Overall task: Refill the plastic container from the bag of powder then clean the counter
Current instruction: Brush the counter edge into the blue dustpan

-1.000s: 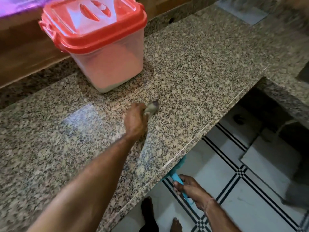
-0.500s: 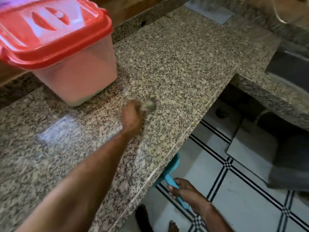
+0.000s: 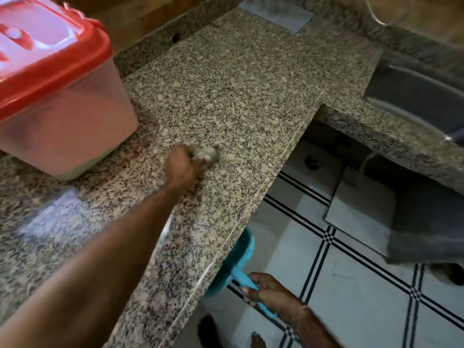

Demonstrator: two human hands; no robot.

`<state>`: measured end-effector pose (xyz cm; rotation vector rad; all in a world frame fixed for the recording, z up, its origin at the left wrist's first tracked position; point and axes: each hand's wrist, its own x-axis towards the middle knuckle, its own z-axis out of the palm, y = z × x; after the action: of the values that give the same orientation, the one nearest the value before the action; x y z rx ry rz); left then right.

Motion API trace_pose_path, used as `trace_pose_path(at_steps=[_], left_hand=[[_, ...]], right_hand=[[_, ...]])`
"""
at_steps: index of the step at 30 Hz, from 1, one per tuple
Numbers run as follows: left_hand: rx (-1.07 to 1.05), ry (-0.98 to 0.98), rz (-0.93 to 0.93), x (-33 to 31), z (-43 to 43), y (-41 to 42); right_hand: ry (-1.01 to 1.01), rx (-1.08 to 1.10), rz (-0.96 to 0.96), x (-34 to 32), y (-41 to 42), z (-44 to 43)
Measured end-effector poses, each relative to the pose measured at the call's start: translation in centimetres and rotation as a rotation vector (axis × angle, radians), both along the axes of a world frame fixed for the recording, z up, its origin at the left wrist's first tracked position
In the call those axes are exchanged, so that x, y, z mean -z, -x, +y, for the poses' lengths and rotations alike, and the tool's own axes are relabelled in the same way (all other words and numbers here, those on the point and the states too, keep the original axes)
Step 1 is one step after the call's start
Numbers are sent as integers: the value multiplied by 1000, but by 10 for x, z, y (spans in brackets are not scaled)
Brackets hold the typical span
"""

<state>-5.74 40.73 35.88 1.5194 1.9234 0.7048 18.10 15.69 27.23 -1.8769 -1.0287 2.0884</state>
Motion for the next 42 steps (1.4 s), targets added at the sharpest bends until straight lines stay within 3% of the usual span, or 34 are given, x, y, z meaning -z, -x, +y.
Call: trace_pose_path(at_steps=[3,7,8,12,14,17,20,25,33,42], left_hand=[[-46,-44,122,-1,14,-5],[310,-4,137,5,-12,-56],[294,-13,129,4,-10,-59],[-103,-37,167,-4,24,-30],[-152,-30,229,-3,25,-38],[138,-105,147,3,-4,-95],[371,-39,162,12,-22,-113],[98,-120,141,10,6,-85],[399,-240,142,29,-49,-121],[508,-86,190,31,-118,-31]], right_hand=[[-14,-9,8,6,-8,0],[-18,-56,10,11,-12,2],[-22,-68,17,12,-12,4],[-42,-111,63,17,-24,19],[-44,-132,100,20,-32,24],[-34,-158,133,19,-44,26],[-15,-206,141,12,-58,25],[-40,-241,139,11,-74,27],[-55,-290,118,5,-81,25],[-50,-297,147,-15,-67,16]])
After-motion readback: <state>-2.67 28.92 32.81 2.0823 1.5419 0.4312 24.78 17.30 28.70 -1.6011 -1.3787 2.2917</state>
